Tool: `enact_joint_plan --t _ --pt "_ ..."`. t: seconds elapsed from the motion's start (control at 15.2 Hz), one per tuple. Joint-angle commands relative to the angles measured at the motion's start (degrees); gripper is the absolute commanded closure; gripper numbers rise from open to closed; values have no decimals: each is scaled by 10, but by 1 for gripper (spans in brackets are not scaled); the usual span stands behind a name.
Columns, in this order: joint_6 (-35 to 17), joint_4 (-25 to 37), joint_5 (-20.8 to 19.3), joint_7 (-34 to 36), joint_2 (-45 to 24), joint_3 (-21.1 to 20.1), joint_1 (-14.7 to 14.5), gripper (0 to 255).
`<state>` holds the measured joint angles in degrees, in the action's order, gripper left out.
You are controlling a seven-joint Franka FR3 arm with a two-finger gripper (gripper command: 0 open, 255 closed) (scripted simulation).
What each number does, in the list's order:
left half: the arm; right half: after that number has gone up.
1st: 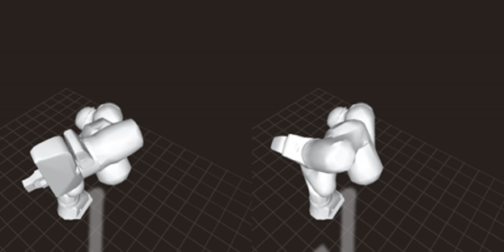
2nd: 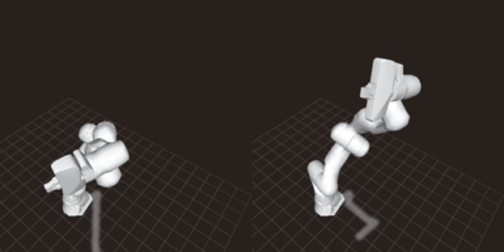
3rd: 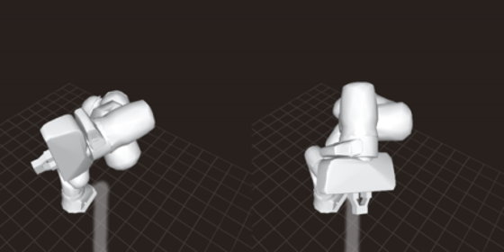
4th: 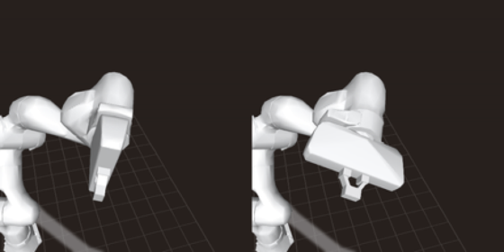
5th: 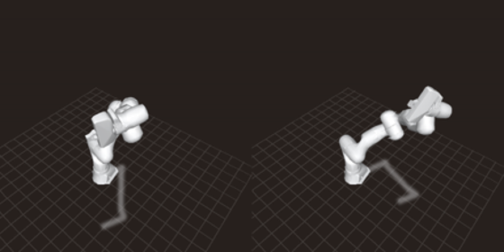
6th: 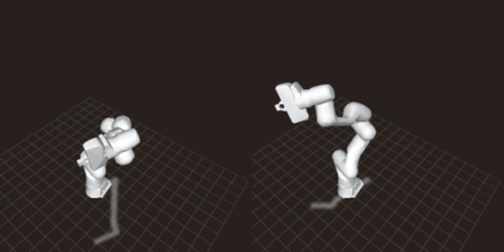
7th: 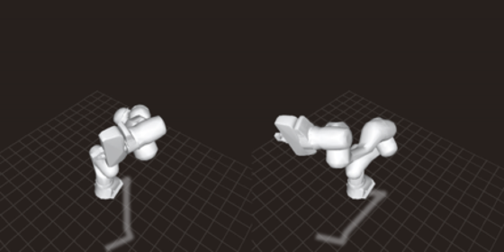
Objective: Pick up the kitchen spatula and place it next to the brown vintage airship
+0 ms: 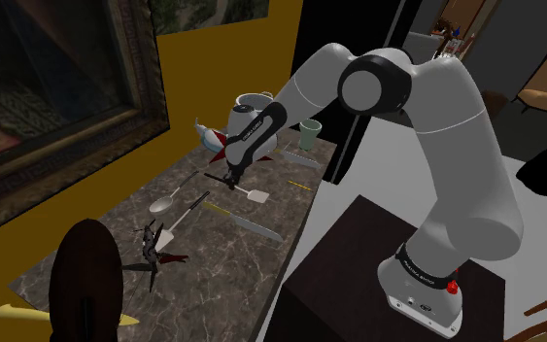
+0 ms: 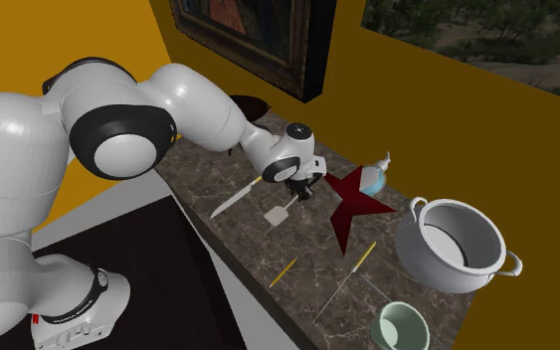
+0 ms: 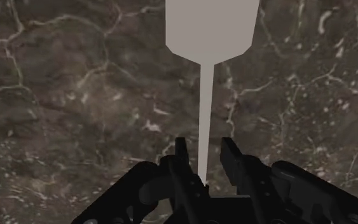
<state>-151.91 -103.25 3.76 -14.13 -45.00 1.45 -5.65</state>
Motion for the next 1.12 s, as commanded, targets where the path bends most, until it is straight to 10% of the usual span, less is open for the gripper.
enact_joint_plan --t 0.0,1.06 --pt "0 0 0 0 0 0 0 255" --pt "39 -20 -2 2 59 3 -2 255"
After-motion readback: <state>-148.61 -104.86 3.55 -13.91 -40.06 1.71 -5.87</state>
